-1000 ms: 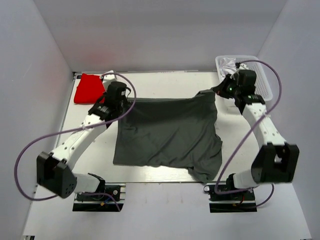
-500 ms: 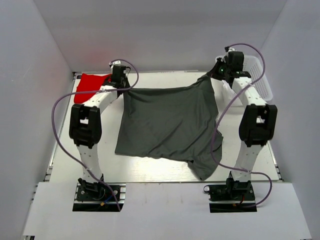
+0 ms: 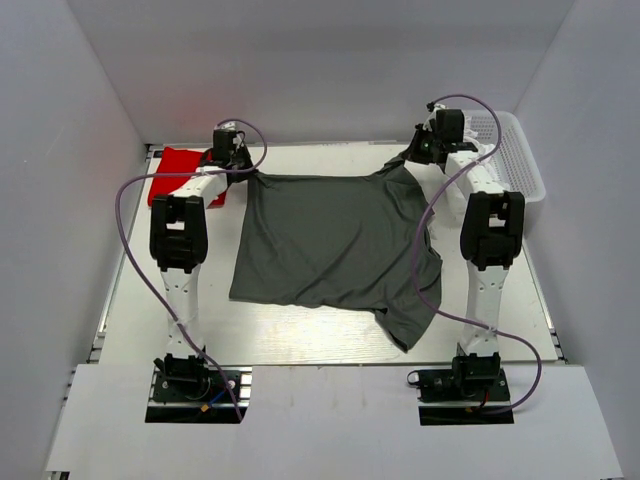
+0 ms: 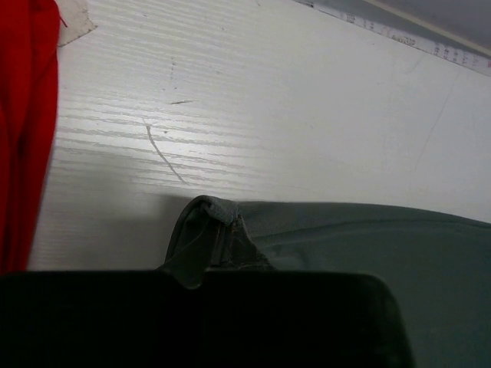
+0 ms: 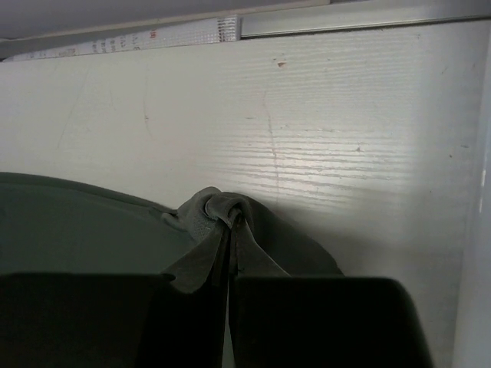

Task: Fold and stack the t-shirts
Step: Fold the flattened tshirt in 1/3 of the way

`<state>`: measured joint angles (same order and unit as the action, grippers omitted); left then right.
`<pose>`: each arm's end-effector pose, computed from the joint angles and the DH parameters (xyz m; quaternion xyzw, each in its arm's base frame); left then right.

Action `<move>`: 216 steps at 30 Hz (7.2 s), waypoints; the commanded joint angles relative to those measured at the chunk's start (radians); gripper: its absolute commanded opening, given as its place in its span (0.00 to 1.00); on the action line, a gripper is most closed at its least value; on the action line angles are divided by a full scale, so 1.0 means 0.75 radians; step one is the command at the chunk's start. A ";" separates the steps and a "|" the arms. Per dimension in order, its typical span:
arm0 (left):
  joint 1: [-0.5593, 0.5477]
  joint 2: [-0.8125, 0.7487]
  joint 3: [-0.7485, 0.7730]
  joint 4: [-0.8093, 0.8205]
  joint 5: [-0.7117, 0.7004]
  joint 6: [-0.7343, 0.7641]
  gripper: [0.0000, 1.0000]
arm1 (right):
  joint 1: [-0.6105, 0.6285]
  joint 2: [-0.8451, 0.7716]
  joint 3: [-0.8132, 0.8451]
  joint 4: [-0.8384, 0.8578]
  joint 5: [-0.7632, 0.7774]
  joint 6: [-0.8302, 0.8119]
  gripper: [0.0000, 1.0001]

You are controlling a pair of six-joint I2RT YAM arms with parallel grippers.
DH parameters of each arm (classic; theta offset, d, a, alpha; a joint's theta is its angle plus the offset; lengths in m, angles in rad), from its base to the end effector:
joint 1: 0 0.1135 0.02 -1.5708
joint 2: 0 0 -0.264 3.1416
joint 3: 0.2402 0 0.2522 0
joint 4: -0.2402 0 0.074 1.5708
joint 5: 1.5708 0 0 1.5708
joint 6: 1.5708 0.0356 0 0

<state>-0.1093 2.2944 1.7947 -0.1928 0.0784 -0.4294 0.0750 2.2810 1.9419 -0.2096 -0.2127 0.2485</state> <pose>0.5194 -0.0598 0.1767 -0.1277 0.8955 -0.1473 0.4001 0.5338 0.0476 0.2320 0.0234 0.8685 0.1697 0.4651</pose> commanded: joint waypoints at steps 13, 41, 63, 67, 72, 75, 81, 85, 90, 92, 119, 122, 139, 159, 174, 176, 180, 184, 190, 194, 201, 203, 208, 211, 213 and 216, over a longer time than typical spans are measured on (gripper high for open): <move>0.017 -0.449 -0.400 0.108 0.100 0.114 0.00 | 0.021 -0.558 -0.579 0.192 0.073 -0.076 0.00; -0.008 -1.034 -1.200 0.029 0.025 -0.211 0.71 | 0.015 -1.135 -1.548 0.118 0.134 0.249 0.18; -0.030 -0.562 -0.510 -0.282 0.045 0.051 0.94 | 0.078 -0.935 -1.043 -0.168 0.433 0.072 0.90; -0.044 -0.372 -0.291 -0.448 -0.125 0.069 0.79 | 0.103 -0.796 -0.869 -0.217 0.537 0.072 0.90; -0.044 -0.267 -0.290 -0.463 -0.160 0.069 0.61 | 0.139 -0.638 -0.693 -0.289 0.605 0.078 0.90; -0.044 -0.235 -0.290 -0.489 -0.188 0.051 0.44 | 0.162 -0.473 -0.575 -0.344 0.627 0.080 0.90; -0.044 -0.206 -0.278 -0.502 -0.219 0.051 0.20 | 0.197 -0.344 -0.440 -0.375 0.646 0.084 0.59; -0.044 -0.194 -0.278 -0.502 -0.207 0.051 0.08 | 0.188 -0.329 -0.450 -0.353 0.597 0.116 0.28; -0.044 -0.181 -0.292 -0.528 -0.241 0.063 0.00 | 0.174 -0.376 -0.476 -0.301 0.600 0.139 0.00; -0.032 -0.181 -0.307 -0.528 -0.254 0.063 0.00 | 0.162 -0.389 -0.460 -0.328 0.645 0.153 0.00; -0.020 -0.220 -0.270 -0.557 -0.321 0.075 0.16 | 0.027 -0.589 -0.589 -0.199 0.298 -0.096 0.63; -0.020 -0.271 -0.229 -0.573 -0.309 0.075 0.47 | 0.064 -0.701 -0.679 -0.181 0.237 -0.180 0.75; -0.032 -0.623 -0.296 -0.590 -0.182 0.022 1.00 | 0.307 -0.698 -0.965 -0.146 0.077 -0.256 0.77; -0.032 -0.744 -0.489 -0.602 -0.168 -0.019 1.00 | 0.362 -0.632 -0.896 -0.273 0.330 -0.174 0.00; -0.032 -0.744 -0.501 -0.590 -0.143 -0.019 1.00 | 0.373 -0.740 -0.979 -0.393 0.245 -0.190 0.09; -0.032 -0.732 -0.501 -0.590 -0.143 -0.019 1.00 | 0.381 -0.714 -1.000 -0.391 0.243 -0.194 0.19; -0.032 -0.717 -0.489 -0.602 -0.143 -0.006 1.00 | 0.391 -0.720 -0.988 -0.434 0.216 -0.241 0.69; -0.032 -0.703 -0.476 -0.602 -0.131 -0.006 1.00 | 0.383 -0.824 -0.955 -0.380 0.177 -0.231 0.90; -0.032 -0.703 -0.476 -0.602 -0.119 -0.006 1.00 | 0.379 -0.821 -0.908 -0.244 0.075 -0.180 0.90; -0.032 -0.703 -0.476 -0.602 -0.107 -0.006 1.00 | 0.383 -0.720 -0.855 -0.205 -0.015 -0.133 0.88; -0.032 -0.676 -0.464 -0.602 -0.080 -0.006 1.00 | 0.379 -0.553 -0.779 -0.125 0.003 -0.133 0.70; -0.032 -0.664 -0.464 -0.602 -0.080 -0.006 1.00 | 0.377 -0.530 -0.767 -0.132 0.032 -0.141 0.70; -0.032 -0.652 -0.464 -0.602 -0.080 -0.006 1.00 | 0.383 -0.464 -0.793 -0.105 -0.002 -0.151 0.65; -0.032 -0.652 -0.464 -0.614 -0.068 -0.006 1.00 | 0.389 -0.426 -0.812 -0.079 -0.113 -0.149 0.58; -0.032 -0.652 -0.452 -0.614 -0.068 -0.006 1.00 | 0.389 -0.403 -0.828 -0.052 -0.176 -0.131 0.48; -0.032 -0.652 -0.452 -0.614 -0.068 -0.006 1.00 | 0.393 -0.397 -0.865 -0.033 -0.197 -0.119 0.48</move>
<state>-0.1329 1.8133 1.4220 -0.6514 0.0120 -0.4374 0.3626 1.9766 1.3109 -0.2771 -0.2909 0.1497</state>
